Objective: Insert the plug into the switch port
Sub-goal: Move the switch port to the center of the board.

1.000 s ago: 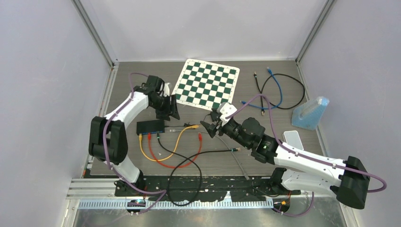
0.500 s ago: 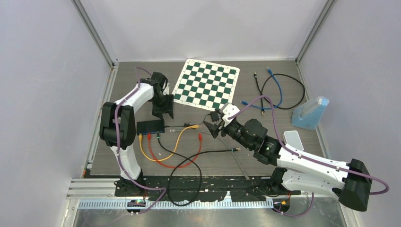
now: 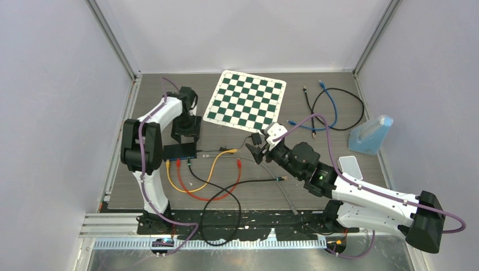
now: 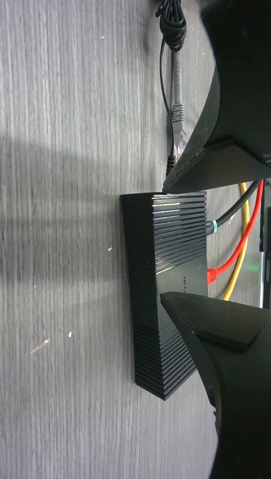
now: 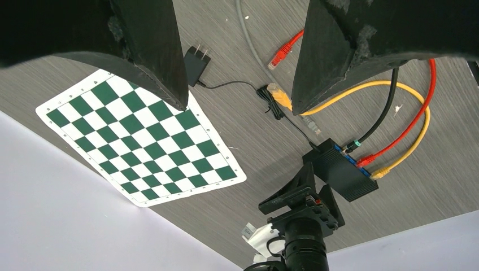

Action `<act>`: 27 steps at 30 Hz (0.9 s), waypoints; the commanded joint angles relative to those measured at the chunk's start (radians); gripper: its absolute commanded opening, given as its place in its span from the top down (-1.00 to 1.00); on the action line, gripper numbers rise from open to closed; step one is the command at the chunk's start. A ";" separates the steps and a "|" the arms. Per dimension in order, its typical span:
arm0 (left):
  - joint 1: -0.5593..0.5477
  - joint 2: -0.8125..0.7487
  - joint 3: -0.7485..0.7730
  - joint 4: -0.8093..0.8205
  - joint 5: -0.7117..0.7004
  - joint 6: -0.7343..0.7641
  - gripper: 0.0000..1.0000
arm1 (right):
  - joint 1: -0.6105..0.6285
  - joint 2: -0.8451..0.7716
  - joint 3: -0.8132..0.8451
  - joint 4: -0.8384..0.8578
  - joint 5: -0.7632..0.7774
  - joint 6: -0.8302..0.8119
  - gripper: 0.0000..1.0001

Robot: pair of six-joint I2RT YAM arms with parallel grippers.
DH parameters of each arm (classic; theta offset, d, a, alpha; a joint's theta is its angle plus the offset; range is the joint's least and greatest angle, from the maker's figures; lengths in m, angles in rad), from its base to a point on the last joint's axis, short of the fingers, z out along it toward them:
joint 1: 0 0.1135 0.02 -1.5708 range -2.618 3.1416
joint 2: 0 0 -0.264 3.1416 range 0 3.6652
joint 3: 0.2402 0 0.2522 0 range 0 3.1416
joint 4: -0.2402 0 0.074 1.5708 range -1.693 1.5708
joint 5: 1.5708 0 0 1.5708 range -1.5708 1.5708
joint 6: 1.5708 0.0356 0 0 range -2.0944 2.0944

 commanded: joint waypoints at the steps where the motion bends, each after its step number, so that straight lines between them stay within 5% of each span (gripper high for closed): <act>1: -0.004 -0.091 0.004 -0.005 -0.023 0.022 -0.36 | 0.004 -0.019 0.025 0.015 0.018 0.020 -0.47; 9: -0.031 -0.275 -0.181 0.087 0.177 -0.043 -0.21 | 0.004 -0.016 0.036 0.018 -0.005 0.035 -0.47; 20: -0.075 -0.376 -0.391 0.274 0.255 -0.237 0.09 | 0.003 -0.042 0.020 0.019 -0.014 0.060 -0.47; 27: -0.076 -0.324 -0.413 0.308 0.151 -0.362 0.20 | 0.004 -0.062 0.019 -0.002 -0.003 0.052 -0.47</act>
